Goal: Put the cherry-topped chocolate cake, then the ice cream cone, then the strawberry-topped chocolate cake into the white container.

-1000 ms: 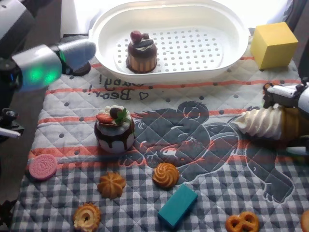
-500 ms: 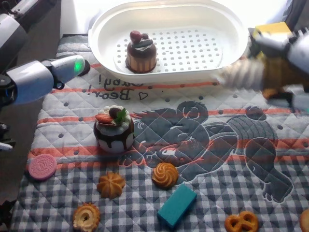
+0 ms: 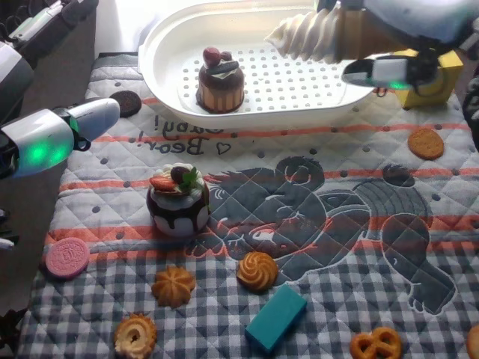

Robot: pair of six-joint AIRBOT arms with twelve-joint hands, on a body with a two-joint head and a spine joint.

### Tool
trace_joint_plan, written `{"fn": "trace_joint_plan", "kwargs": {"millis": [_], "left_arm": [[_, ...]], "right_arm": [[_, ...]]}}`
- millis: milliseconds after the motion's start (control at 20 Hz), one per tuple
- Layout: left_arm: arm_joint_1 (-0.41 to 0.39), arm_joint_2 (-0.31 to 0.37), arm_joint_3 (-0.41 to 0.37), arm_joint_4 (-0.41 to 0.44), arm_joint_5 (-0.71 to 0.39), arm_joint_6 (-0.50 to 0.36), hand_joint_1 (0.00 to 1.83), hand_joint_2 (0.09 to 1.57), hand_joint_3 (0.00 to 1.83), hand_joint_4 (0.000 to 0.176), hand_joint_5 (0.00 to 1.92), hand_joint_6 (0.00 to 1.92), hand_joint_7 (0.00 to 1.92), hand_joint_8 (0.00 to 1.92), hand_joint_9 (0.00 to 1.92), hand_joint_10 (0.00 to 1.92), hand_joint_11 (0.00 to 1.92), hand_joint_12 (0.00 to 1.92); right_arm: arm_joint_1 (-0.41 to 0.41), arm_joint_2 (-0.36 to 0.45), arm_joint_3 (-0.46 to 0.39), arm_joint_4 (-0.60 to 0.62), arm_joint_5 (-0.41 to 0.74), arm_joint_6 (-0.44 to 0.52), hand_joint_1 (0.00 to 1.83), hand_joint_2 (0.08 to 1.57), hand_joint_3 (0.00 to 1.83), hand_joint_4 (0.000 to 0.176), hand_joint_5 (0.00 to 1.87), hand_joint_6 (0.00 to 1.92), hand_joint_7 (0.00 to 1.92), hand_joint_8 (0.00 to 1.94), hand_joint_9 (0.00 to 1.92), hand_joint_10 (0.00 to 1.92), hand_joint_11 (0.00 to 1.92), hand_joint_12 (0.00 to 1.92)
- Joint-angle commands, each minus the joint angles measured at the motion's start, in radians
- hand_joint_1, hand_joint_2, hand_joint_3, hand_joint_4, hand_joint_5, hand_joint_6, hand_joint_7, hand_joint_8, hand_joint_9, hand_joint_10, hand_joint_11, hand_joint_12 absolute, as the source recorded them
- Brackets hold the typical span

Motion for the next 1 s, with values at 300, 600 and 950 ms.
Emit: {"fn": "trace_joint_plan", "kwargs": {"millis": [300,600,950], "left_arm": [[-0.006,-0.004,0.006,0.031,-0.137,-0.012,0.65,1.22,0.00,0.116,0.05,0.00,0.00,0.00,0.00,0.00,0.00,0.00],[-0.005,-0.009,0.013,0.031,-0.134,-0.026,0.63,1.23,0.00,0.102,0.04,0.00,0.00,0.00,0.00,0.00,0.00,0.00],[-0.003,-0.008,0.010,0.020,-0.133,-0.026,0.64,1.24,0.00,0.145,0.07,0.01,0.00,0.00,0.00,0.00,0.00,0.00]], "right_arm": [[0.021,-0.133,0.196,0.153,-0.066,-0.057,1.10,1.32,0.00,0.000,0.58,1.52,0.66,1.56,0.48,1.30,0.35,1.86],[0.038,-0.126,0.189,0.154,-0.073,-0.061,0.68,1.24,0.00,0.062,0.00,0.00,0.00,0.00,0.00,0.00,0.00,0.38],[0.056,-0.019,0.041,0.109,-0.005,-0.075,0.57,1.17,0.00,0.054,0.00,0.00,0.00,0.00,0.00,0.00,0.03,0.02]]}}
